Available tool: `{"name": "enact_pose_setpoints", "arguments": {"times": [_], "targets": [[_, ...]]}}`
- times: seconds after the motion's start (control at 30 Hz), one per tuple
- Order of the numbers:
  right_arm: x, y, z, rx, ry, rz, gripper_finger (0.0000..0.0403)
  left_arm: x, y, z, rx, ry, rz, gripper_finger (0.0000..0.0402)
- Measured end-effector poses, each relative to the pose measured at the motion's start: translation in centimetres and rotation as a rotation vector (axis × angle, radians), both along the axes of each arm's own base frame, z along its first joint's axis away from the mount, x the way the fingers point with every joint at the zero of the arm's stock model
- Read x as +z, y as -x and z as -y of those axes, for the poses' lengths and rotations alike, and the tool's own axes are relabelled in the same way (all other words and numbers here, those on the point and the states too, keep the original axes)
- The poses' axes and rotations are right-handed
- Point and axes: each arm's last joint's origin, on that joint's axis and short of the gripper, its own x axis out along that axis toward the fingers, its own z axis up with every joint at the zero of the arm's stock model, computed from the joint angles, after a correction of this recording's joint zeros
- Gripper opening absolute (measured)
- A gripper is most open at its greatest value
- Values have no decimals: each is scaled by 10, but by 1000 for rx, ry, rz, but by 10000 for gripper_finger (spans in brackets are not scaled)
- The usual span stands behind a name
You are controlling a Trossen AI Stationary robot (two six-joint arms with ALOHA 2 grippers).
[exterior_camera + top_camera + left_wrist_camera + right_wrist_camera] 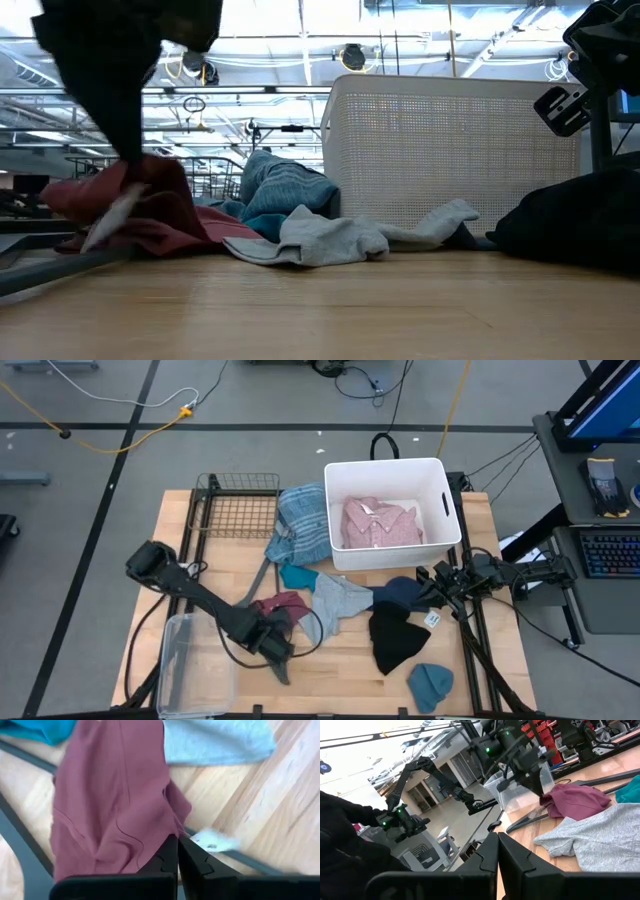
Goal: Pick & Place Cloths
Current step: Put the pink boxers into the transparent bin
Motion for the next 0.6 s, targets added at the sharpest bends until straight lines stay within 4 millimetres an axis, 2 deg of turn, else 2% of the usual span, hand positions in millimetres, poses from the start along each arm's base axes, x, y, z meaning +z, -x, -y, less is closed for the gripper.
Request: {"name": "enact_pose_setpoints", "arguments": {"times": [0.23,0.6], "targets": [[0,0,0,0,0,-1,4,33,4,-17,29,13,118,0],[0,0,0,0,6,3,4,115,32,-54,202,25,528,0]]}}
